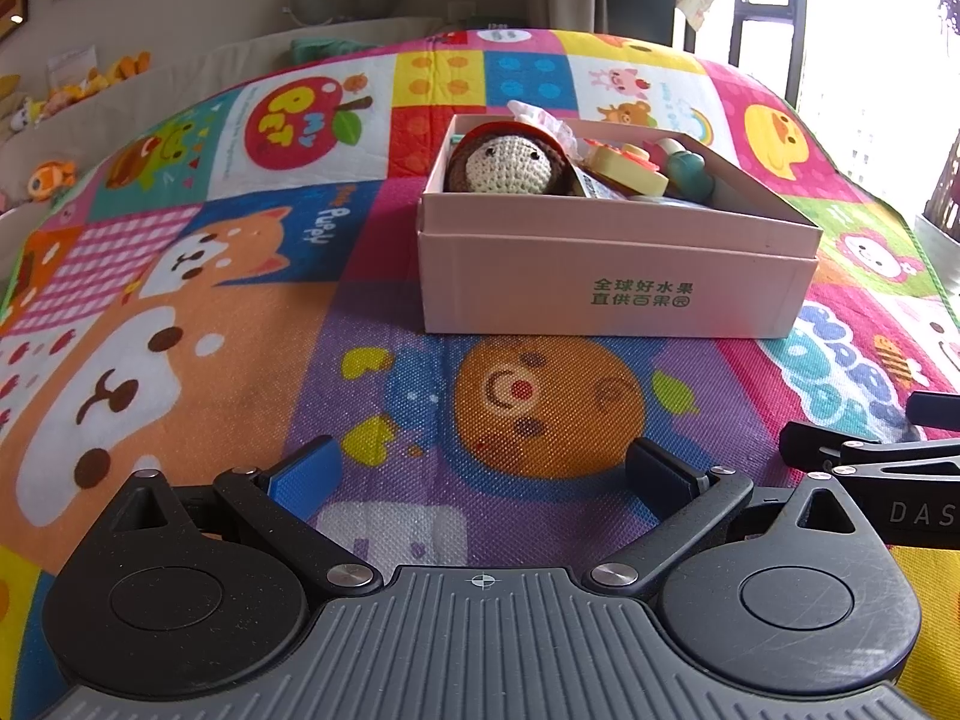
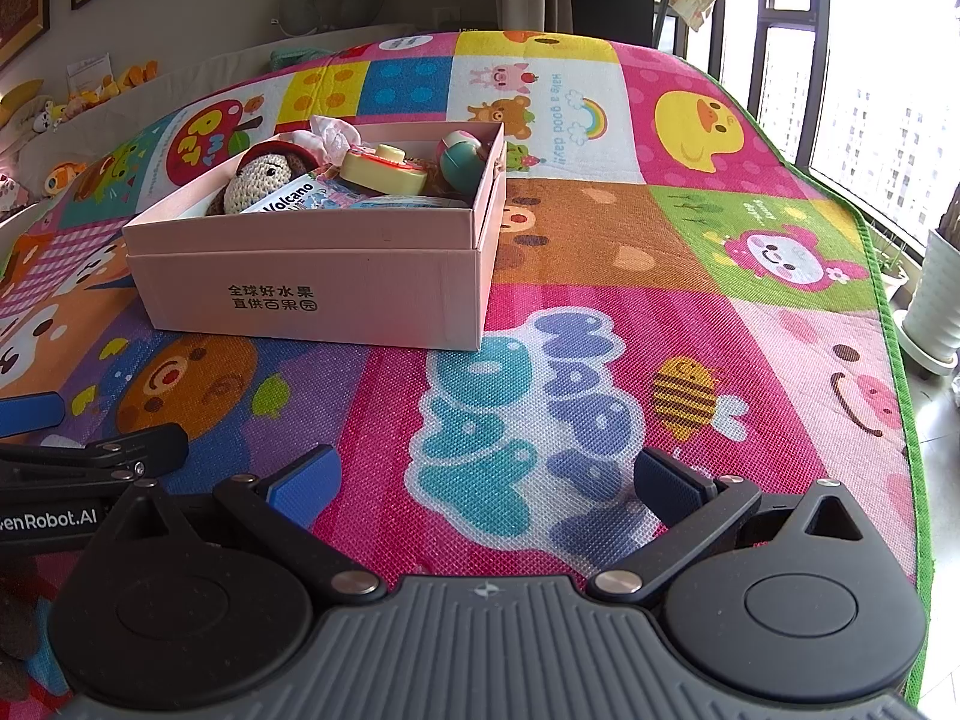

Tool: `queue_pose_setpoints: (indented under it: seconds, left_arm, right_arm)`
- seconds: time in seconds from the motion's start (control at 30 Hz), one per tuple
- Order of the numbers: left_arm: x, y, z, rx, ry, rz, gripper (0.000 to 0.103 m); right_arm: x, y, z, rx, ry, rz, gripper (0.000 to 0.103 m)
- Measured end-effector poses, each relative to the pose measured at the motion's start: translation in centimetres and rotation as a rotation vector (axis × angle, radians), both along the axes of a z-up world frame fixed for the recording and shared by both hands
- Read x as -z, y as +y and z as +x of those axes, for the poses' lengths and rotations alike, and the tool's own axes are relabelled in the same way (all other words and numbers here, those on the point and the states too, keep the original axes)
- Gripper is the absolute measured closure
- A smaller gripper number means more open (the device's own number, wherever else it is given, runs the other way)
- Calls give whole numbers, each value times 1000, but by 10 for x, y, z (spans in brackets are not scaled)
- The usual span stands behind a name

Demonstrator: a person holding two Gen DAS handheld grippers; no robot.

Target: Organize objects

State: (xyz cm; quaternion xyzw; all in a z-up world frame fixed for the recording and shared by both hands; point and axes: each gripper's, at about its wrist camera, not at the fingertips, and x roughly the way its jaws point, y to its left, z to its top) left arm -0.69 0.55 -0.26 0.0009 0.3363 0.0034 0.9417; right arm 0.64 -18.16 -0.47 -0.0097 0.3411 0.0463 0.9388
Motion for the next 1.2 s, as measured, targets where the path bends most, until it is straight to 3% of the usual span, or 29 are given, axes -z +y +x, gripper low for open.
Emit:
queue_pose_setpoints:
  seconds: [1.2]
  left_arm:
    - [0, 1, 0, 1, 1, 5, 0]
  right_arm:
    - [-1, 0, 0, 0, 0, 0, 0]
